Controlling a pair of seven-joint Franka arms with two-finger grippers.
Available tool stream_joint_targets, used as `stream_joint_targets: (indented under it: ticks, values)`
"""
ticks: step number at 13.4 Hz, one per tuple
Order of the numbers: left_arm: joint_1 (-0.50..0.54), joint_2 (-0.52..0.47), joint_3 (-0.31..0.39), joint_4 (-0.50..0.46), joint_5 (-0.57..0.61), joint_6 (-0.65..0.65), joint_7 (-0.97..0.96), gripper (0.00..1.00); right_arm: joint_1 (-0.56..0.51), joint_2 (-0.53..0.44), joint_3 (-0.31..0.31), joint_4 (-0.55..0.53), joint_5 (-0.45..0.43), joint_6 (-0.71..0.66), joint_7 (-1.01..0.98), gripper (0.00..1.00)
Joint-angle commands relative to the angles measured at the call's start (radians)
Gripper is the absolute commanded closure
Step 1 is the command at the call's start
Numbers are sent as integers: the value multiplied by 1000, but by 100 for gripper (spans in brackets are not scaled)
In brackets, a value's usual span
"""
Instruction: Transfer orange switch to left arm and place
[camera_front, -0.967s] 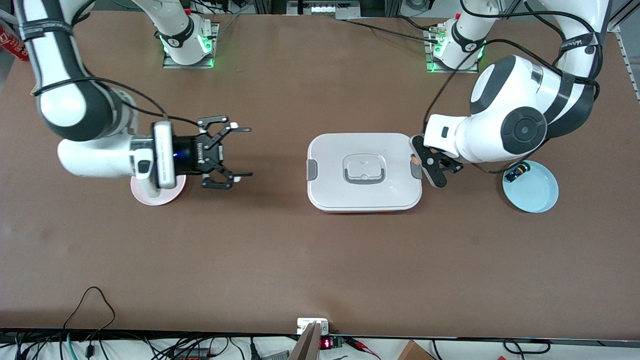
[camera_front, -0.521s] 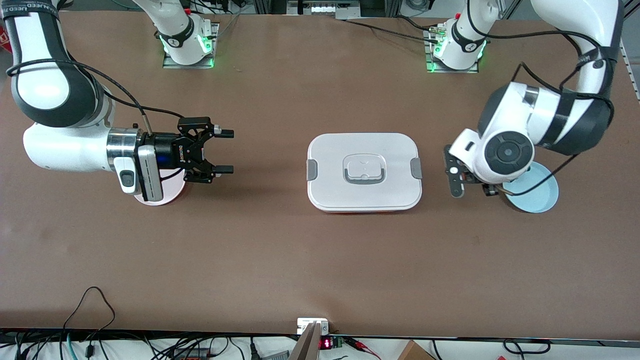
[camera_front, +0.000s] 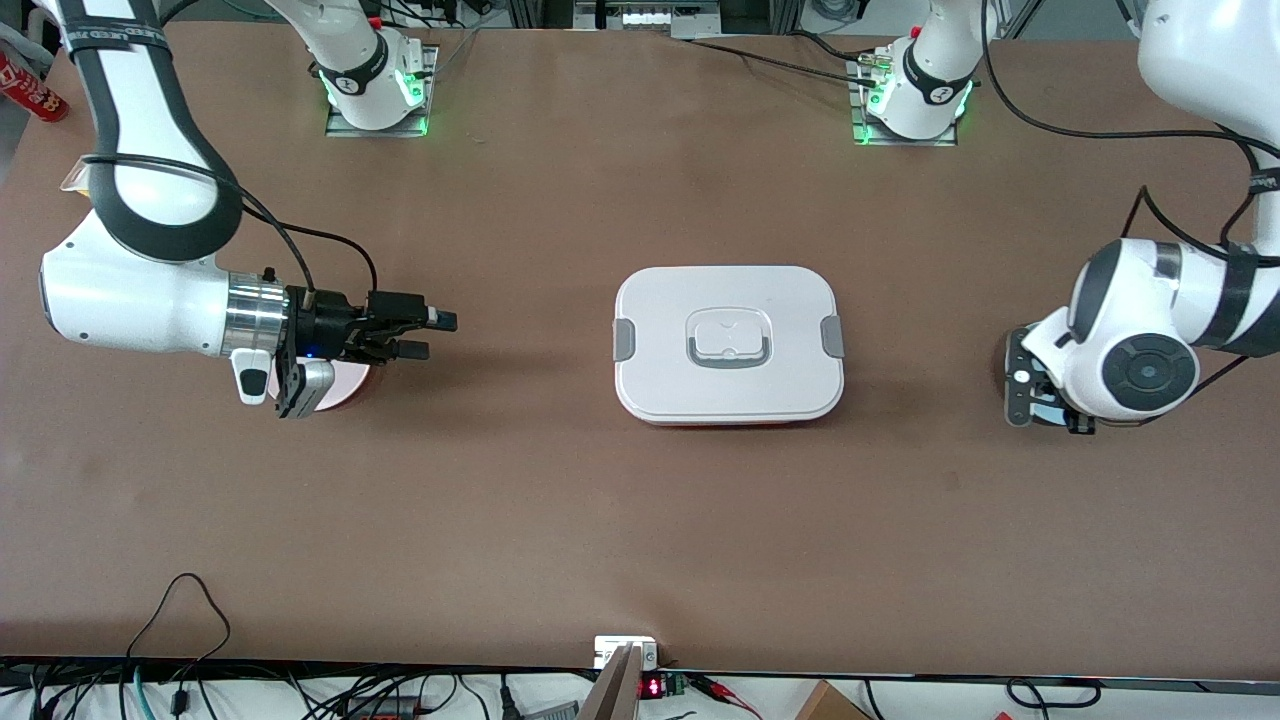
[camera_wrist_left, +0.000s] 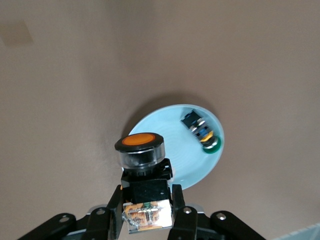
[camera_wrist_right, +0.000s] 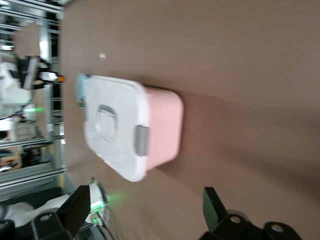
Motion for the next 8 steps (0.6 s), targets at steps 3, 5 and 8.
stream_joint_targets:
  ticks: [3,5,8]
  values:
    - [154,3,-15,-161,92,220,36,83,-29,-5,8,17,-469,-143,399,0]
    - [221,3,-15,-242,97,323,39,83,-25,-6,8,17,-620,-228,506,0]
    - [269,11,-15,-297,99,400,37,83,-23,-34,-12,50,-715,-378,523,0]
